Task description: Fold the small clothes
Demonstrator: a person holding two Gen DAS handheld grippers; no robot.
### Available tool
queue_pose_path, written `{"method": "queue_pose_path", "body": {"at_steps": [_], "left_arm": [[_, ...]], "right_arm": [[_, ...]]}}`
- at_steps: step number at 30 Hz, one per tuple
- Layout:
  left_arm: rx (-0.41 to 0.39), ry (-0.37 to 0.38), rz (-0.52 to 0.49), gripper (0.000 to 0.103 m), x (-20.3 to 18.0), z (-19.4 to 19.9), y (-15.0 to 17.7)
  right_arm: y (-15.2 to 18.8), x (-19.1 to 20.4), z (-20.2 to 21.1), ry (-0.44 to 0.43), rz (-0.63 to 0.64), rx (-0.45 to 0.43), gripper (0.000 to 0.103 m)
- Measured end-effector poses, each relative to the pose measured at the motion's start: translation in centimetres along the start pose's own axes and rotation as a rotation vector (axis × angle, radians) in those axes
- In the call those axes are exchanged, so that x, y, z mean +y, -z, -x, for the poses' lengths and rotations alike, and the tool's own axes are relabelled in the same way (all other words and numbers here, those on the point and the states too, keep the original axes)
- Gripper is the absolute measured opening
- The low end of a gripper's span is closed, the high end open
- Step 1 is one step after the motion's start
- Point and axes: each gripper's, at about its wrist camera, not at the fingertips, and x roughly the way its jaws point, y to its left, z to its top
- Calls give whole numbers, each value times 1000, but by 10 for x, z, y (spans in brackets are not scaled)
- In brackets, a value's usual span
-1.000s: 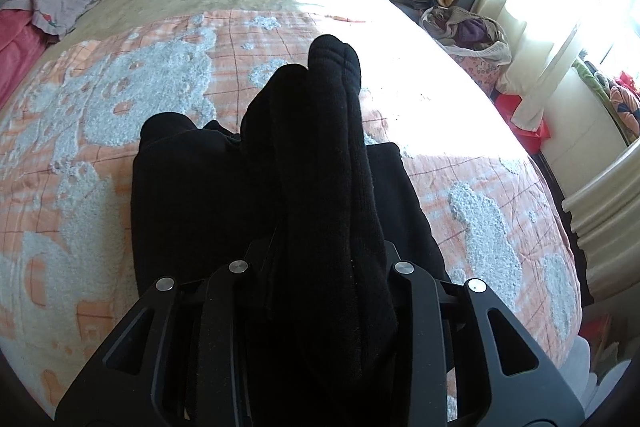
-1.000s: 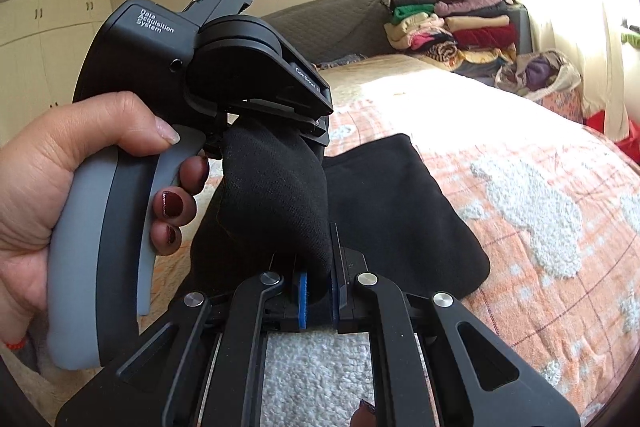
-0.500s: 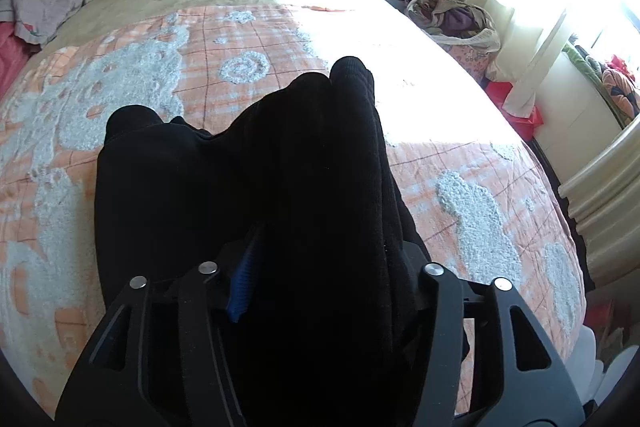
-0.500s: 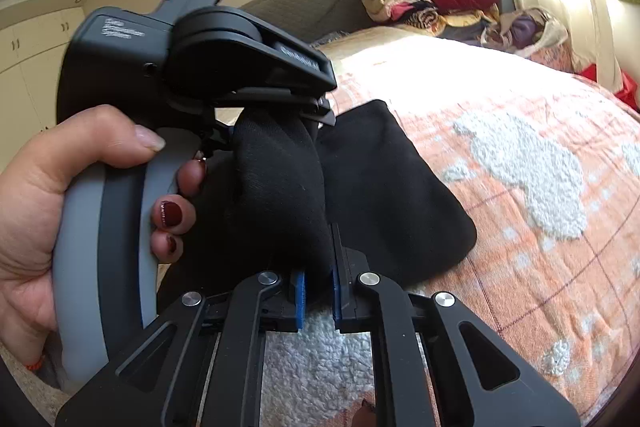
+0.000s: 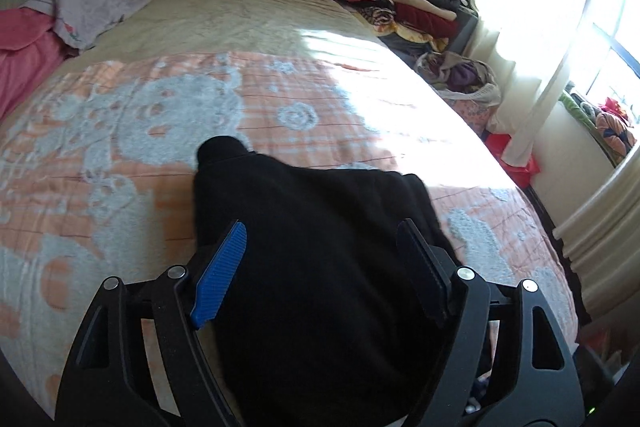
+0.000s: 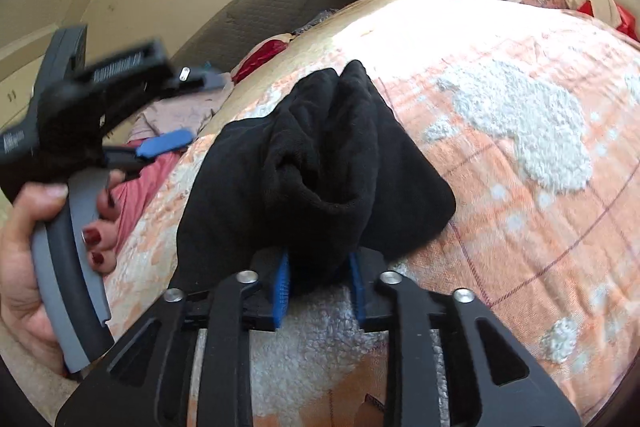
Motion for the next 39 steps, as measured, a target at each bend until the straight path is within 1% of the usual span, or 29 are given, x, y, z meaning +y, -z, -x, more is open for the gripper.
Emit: {"method": "queue_pose_path", "body": {"at_steps": [1, 2, 4, 6, 8, 9, 12, 15, 16, 18, 19, 20, 23, 24, 26, 28, 30, 31, 33, 34, 35, 37, 39], "left_arm": [[5, -12, 10, 70, 9, 0, 3], [11, -26, 23, 70, 18, -1, 8], [25, -28, 40, 70, 31, -5, 19], [41, -12, 41, 70, 35, -10, 29], [57, -6, 35, 70, 34, -16, 35], [65, 9, 32, 70, 34, -19, 38], [67, 18, 19, 70, 33, -20, 40], [73, 28, 14, 70, 34, -18, 40], [72, 28, 12, 70, 35, -18, 40], [78, 28, 9, 70, 35, -18, 40], [80, 29, 8, 70, 36, -18, 41], [80, 28, 7, 70, 35, -18, 41], [82, 22, 1, 70, 34, -17, 40], [81, 23, -1, 70, 33, -15, 40], [74, 27, -10, 70, 30, -11, 39], [73, 32, -24, 72, 26, -9, 39], [89, 26, -36, 72, 22, -14, 42], [100, 23, -39, 72, 22, -18, 44], [116, 24, -39, 73, 21, -23, 48], [119, 25, -39, 73, 22, -24, 49], [120, 23, -40, 74, 22, -25, 50], [120, 24, -40, 74, 22, -24, 52], [119, 21, -42, 75, 22, -23, 52]], "right_arm": [[-5, 1, 0, -13, 9, 0, 49], [-9, 3, -1, -25, 22, 14, 58], [-22, 5, -7, -14, 36, 35, 59], [-35, 5, -16, -43, 36, 73, 59], [-49, 3, -32, -45, 36, 134, 60], [-55, 3, -40, -45, 46, 157, 60], [-74, 3, -63, -67, 47, 209, 60], [-83, 0, -73, -76, 28, 232, 60], [-85, 0, -76, -77, 33, 236, 57], [-88, 0, -81, -94, 36, 247, 44], [-89, 0, -85, -102, 40, 259, 28], [-89, 3, -86, -98, 60, 261, 23], [-93, 24, -75, -77, 201, 218, 19], [-95, 28, -71, -80, 226, 200, 19], [-100, 33, -60, -87, 259, 163, 18], [-102, 27, -55, -62, 275, 140, 18], [-99, 17, -68, -19, 270, 160, 18], [-95, 10, -76, 1, 262, 194, 19], [-87, -4, -86, 39, 237, 210, 26], [-84, -11, -85, 59, 217, 193, 41], [-82, -15, -82, 60, 202, 186, 45], [-78, -18, -75, 62, 184, 173, 44], [-74, -15, -68, 83, 204, 159, 44]]}}
